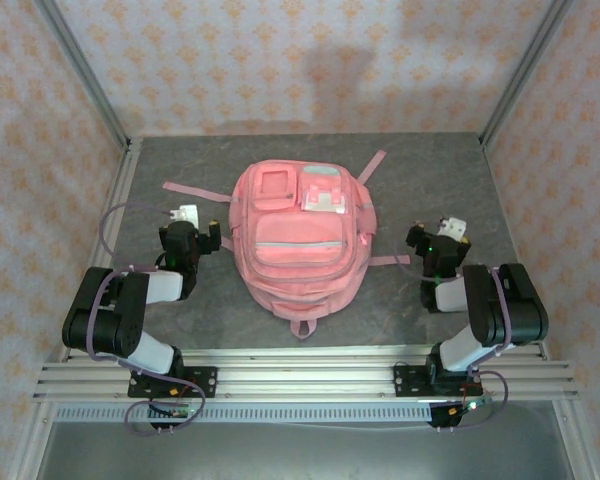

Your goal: Pack books, pencil case, and school supplies into a backpack

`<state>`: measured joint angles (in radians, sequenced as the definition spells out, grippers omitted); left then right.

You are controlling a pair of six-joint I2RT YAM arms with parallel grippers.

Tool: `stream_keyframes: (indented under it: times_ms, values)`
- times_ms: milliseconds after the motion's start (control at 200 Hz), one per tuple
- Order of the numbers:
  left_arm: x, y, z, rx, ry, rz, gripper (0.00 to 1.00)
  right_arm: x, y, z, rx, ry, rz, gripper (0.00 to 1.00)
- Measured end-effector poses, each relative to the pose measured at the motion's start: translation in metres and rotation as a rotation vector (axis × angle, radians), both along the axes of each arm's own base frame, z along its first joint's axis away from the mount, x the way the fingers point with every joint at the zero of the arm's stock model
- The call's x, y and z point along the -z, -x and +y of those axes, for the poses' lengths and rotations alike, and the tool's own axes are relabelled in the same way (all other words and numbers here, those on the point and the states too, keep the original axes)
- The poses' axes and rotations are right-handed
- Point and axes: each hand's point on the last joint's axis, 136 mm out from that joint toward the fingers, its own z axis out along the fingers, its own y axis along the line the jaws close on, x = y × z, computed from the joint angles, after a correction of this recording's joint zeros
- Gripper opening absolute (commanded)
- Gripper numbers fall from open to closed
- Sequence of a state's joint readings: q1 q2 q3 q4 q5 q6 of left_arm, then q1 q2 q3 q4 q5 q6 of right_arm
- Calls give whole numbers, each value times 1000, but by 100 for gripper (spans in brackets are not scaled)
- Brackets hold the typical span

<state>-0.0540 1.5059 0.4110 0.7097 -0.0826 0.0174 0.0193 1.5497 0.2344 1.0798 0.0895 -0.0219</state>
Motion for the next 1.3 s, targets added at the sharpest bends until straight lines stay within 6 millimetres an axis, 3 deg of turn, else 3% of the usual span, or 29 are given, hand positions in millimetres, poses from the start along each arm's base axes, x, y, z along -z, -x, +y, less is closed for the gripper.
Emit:
stream_keyframes:
  times_ms: [115,325,525,806,1301]
  values:
    - [0,0,0,0,0,0,100,1,3,17,-104,3,-15,99]
    - [0,0,0,0,0,0,100,-7,-12,32,-187,15,-19,99]
    - [0,0,0,0,0,0,100,-24,-37,19,-101,21,-13,99]
    - [0,0,0,0,0,0,100,-10,-32,14,-69,25,51,99]
    - [0,0,0,0,0,0,100,-8,-32,16,-81,21,63,99]
